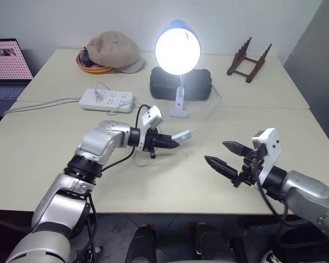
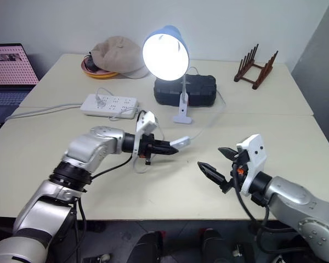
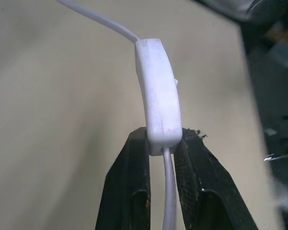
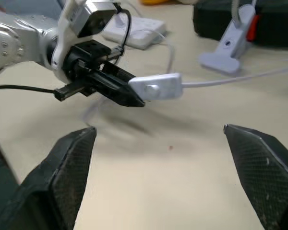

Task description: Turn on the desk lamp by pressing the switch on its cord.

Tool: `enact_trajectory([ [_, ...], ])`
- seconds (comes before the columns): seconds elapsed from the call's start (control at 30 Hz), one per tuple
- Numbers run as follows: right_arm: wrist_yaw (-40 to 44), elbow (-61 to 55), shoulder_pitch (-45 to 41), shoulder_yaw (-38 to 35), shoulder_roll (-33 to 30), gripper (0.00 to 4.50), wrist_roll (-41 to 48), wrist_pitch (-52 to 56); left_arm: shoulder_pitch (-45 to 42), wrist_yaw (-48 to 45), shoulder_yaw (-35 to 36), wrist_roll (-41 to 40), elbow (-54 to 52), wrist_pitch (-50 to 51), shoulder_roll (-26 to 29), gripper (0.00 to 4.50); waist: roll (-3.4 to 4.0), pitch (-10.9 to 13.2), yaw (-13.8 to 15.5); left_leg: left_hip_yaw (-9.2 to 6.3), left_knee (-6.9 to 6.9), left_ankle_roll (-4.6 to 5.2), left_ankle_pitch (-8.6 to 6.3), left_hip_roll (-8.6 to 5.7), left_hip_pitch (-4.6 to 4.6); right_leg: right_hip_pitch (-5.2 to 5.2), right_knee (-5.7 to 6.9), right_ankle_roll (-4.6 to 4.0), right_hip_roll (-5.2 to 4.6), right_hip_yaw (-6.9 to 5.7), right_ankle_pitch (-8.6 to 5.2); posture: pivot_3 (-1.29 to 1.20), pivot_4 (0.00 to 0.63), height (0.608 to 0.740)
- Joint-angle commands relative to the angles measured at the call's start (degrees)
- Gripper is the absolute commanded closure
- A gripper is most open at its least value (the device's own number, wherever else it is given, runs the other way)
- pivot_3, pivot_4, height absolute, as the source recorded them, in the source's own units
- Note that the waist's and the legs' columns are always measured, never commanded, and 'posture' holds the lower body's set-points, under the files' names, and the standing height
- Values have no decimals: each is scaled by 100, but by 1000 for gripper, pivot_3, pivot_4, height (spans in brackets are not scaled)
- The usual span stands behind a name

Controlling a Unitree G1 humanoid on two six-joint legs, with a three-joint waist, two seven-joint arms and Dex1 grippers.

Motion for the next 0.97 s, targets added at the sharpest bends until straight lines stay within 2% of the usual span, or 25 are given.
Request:
enact_trajectory([
  [0.03,111,-54,78,330,18,5,-1030,-262,-364,-171,-215,956,850,-1643,-212,4113,0,0,7,1,0,0,0,-2,-10,-6,-6,-1,0,0,6,0,150,740],
  [0.07,152,-25,133,374,42,5,-1229,-329,-436,-145,-247,1134,1086,-1990,-327,4113,0,0,18,0,0,1,-2,-4,-12,-5,-8,14,1,-2,29,0,150,740],
  [0.13,264,-12,219,444,73,0,-1518,-422,-559,-264,-218,1302,1418,-2376,-494,3420,-1,0,33,-2,-2,3,-3,-3,-13,-4,-9,20,2,-6,24,0,150,740],
  [0.2,375,-9,287,446,160,0,-1631,-449,-602,-483,-150,1402,1589,-2654,-544,3080,-1,0,23,-3,-2,8,-6,-3,-14,-4,-7,46,5,-8,7,0,150,740],
  [0.4,734,116,347,366,302,0,-1835,-431,-563,-864,255,1288,1370,-2441,-366,1873,-1,0,-33,-3,1,9,-5,1,4,4,12,51,8,-3,7,0,150,740],
  [0.43,792,123,359,347,318,0,-1865,-430,-546,-895,298,1291,1321,-2404,-349,1566,-1,0,-33,-3,2,9,-5,2,8,3,24,50,10,-4,7,0,150,740],
  [0.57,1567,341,146,9,59,0,-1542,-384,-192,-1123,979,927,254,-1564,589,841,0,2,-84,-5,13,8,-4,6,20,1,61,43,15,0,3,0,150,740],
  [0.67,2176,528,23,-226,-176,0,-1385,-404,273,-1027,1395,783,-442,-1119,1176,111,1,2,-123,-7,14,9,-3,10,31,3,79,41,17,-2,2,0,150,740],
  [0.83,3197,1140,-356,-402,-529,0,-1328,-437,1117,-620,2154,543,-1343,-368,1740,7,0,3,-100,-5,19,9,-3,8,35,9,81,39,13,-2,1,0,150,740],
  [0.97,3583,1648,-688,-221,-517,0,-1580,-570,1517,-324,2334,533,-1780,-295,1778,7,-3,3,-71,-6,26,9,-3,8,34,9,82,38,14,-4,0,0,150,740],
])
